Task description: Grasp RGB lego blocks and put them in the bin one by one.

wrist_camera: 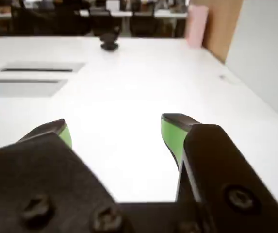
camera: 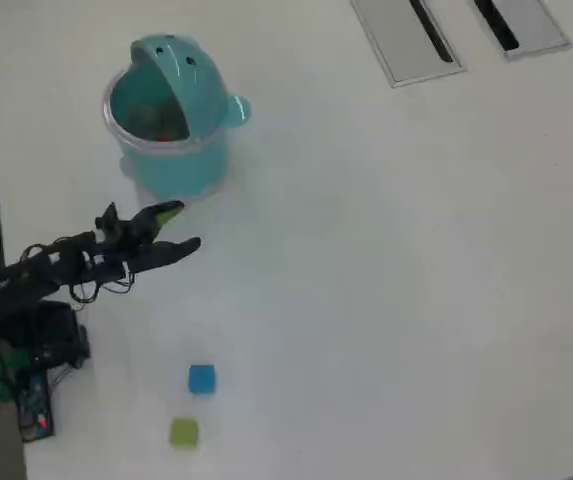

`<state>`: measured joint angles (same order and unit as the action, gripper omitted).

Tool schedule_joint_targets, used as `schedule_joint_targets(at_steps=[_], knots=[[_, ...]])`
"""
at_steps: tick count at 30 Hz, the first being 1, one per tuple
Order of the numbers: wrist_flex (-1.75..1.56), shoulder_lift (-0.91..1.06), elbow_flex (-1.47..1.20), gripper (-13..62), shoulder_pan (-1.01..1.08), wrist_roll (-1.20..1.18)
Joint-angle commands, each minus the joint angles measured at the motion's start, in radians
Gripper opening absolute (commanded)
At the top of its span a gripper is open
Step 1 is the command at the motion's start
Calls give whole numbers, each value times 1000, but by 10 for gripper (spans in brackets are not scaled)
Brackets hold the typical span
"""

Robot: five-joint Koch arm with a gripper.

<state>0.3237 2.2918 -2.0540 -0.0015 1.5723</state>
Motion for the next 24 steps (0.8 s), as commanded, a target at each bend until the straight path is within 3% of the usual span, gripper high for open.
schedule_joint_targets(at_steps=[1, 24], knots=[[-8, 72, 32, 344, 63, 0], [-426, 37, -368, 348, 652, 175]])
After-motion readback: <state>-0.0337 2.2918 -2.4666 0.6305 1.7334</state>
